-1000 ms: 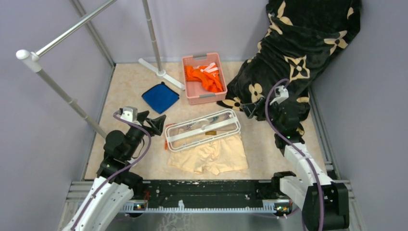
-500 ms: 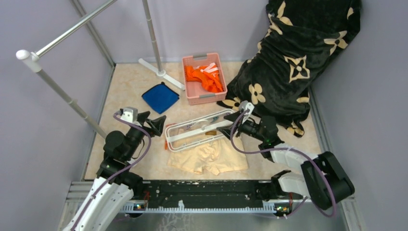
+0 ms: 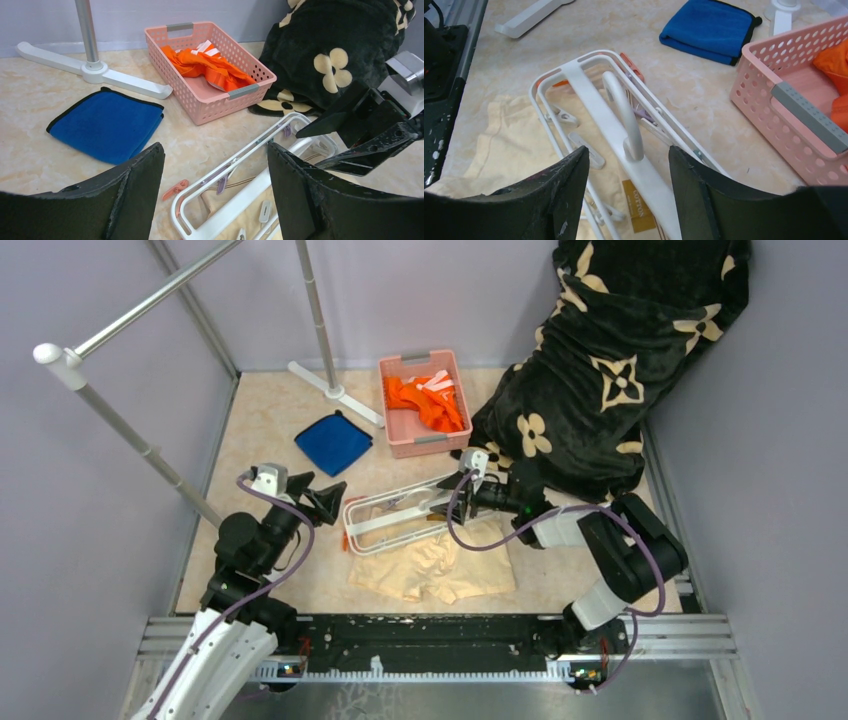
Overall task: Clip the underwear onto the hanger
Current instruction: Pick up the hanger at the center of the board.
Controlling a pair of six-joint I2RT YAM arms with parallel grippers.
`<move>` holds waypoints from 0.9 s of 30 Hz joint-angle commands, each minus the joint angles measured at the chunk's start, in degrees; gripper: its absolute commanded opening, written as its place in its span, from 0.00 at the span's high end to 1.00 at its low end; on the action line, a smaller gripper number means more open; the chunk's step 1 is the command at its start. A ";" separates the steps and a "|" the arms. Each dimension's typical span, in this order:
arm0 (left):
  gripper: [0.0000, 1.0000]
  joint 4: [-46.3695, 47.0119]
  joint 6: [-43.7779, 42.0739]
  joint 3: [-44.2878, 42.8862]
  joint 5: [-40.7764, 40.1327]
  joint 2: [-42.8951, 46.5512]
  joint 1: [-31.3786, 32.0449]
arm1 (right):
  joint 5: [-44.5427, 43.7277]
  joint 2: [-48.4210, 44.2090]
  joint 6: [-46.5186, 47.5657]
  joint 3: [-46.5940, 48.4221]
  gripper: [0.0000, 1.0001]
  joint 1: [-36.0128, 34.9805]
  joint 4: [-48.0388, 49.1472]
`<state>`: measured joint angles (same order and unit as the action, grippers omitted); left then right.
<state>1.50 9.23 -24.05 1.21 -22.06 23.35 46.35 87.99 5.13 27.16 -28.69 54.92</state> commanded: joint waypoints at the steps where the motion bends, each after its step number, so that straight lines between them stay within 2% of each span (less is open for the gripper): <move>1: 0.20 0.37 -0.31 0.05 0.96 0.37 -0.36 | 3.30 4.19 3.57 4.44 0.42 -1.75 4.41; 6: 0.22 -0.20 -0.68 -0.55 0.76 0.41 -0.33 | 4.39 9.52 2.63 7.06 0.58 -2.29 6.28; 11: 0.24 -1.24 -1.02 -0.96 0.65 0.54 -0.39 | 5.53 11.20 1.64 8.70 0.69 -2.51 7.64; 15: 0.26 -1.28 -0.99 -0.83 0.24 1.23 -0.33 | 6.37 10.25 0.95 9.05 0.88 -2.54 8.27; 17: 0.28 -1.06 -1.06 -0.66 0.03 1.72 -0.34 | 6.60 8.66 0.97 8.92 0.95 -2.52 8.14; 20: 0.28 -0.88 -1.56 -0.66 -0.07 2.14 -0.33 | 6.69 4.19 1.05 9.00 1.00 -2.51 6.87; 27: 0.26 -1.13 -5.73 -1.76 1.89 3.66 -0.36 | 6.94 -6.07 3.65 13.59 1.00 -2.28 -5.12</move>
<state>-0.08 6.94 -24.05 1.56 -20.10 23.35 51.11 90.13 6.46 34.44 -30.65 51.48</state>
